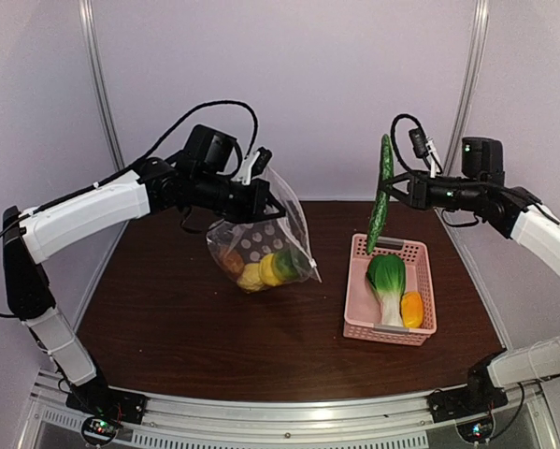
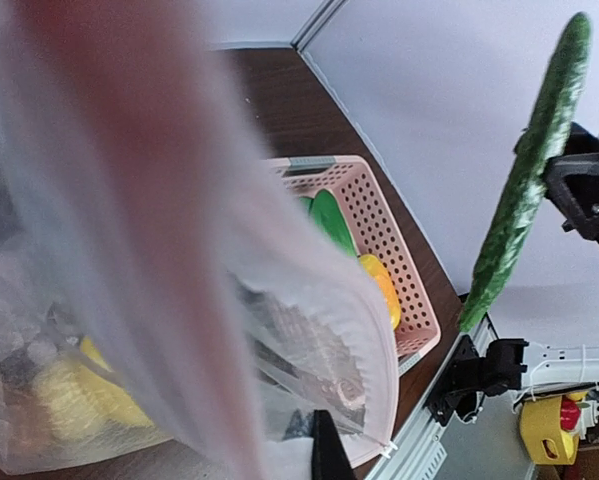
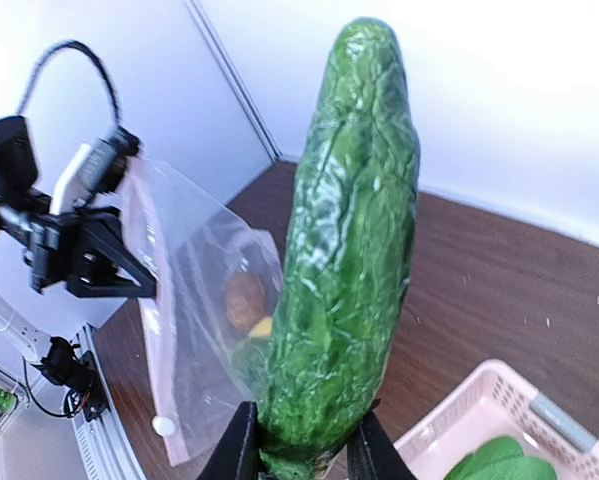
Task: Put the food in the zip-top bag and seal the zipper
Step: Pick up the fake vegetable from the bin.
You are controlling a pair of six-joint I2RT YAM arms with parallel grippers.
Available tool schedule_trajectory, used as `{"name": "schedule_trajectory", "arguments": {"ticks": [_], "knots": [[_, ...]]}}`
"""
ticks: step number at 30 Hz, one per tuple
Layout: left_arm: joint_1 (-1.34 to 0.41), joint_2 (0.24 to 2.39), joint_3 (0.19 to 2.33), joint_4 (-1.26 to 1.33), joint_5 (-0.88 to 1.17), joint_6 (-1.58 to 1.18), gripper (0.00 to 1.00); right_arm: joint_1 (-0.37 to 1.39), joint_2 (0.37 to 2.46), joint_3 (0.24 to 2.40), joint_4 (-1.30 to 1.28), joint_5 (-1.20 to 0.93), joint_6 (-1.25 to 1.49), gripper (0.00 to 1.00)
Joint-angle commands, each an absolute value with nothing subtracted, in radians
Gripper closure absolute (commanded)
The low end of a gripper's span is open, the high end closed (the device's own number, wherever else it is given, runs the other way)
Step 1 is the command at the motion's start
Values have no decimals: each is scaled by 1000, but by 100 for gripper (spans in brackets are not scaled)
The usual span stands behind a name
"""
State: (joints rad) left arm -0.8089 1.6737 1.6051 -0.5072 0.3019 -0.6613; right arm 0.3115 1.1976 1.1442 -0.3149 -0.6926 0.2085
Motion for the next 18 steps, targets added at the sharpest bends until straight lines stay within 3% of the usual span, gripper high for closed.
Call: {"name": "schedule_trajectory", "arguments": {"ticks": [1,18], "knots": [[-814,1715,1634,-433,379,-700,100,307,1184,1178,-132,-816,222,100],[-830,1806,1759,-411,431,-771,100,530,1346,1353,92,-700,200,100]]}}
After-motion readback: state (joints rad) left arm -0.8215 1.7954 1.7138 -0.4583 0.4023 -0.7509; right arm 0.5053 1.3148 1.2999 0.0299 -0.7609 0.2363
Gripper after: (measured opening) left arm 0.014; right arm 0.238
